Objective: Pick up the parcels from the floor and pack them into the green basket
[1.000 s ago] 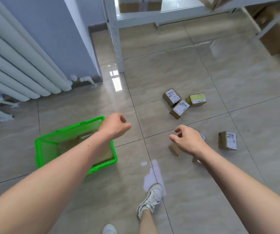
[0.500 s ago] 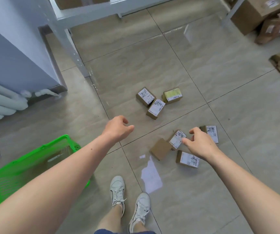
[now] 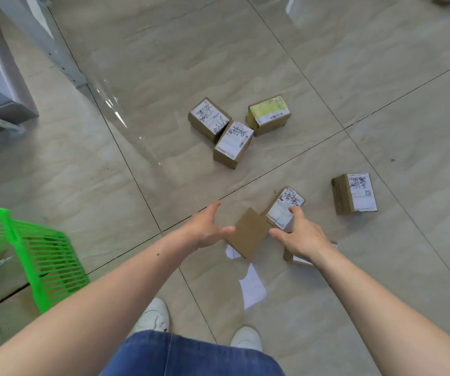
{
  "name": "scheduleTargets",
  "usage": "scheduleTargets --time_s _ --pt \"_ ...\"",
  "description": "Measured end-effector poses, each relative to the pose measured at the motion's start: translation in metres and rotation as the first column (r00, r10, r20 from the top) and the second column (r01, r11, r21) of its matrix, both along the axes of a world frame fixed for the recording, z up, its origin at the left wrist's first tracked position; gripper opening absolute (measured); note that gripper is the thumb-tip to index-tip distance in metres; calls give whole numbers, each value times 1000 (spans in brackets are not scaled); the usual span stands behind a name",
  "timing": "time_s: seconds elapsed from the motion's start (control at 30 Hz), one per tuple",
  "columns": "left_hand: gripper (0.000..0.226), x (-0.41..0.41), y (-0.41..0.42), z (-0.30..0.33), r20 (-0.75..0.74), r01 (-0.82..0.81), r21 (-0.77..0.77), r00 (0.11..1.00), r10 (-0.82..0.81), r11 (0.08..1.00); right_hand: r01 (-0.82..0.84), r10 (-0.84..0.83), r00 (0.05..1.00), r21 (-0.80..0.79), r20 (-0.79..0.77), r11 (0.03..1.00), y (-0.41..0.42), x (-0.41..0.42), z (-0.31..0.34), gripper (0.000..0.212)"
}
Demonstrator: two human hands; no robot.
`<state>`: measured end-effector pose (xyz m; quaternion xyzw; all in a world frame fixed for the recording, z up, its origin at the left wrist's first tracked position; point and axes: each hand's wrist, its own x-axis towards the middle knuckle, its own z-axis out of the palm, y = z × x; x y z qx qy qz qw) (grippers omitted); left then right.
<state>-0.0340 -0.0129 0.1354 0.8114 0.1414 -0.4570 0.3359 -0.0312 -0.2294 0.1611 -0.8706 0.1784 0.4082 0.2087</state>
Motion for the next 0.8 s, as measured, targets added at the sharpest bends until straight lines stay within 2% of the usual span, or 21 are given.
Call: scheduleTargets --time_s 0.2,0.37,0.47,0.67,0.8 --pt "93 5 -16 -123 -66 100 -10 993 -100 995 -48 48 999 19 -2 999 -6 4 -129 78" --pt "95 0 -25 -182 -164 88 -110 981 -105 990 2 0 1000 49 -31 999 -13 12 -191 68" --pt "90 0 -32 -199 -193 -3 -185 981 -33 983 24 -18 998 90 -65 996 -15 14 -205 55" --pt "48 -1 -36 -201 -116 -47 -188 993 25 981 -11 7 999 99 43 995 -10 17 -209 37" --pt "38 1 -20 -177 -21 -121 -155 993 119 980 -85 72 987 87 143 993 6 31 -189 45"
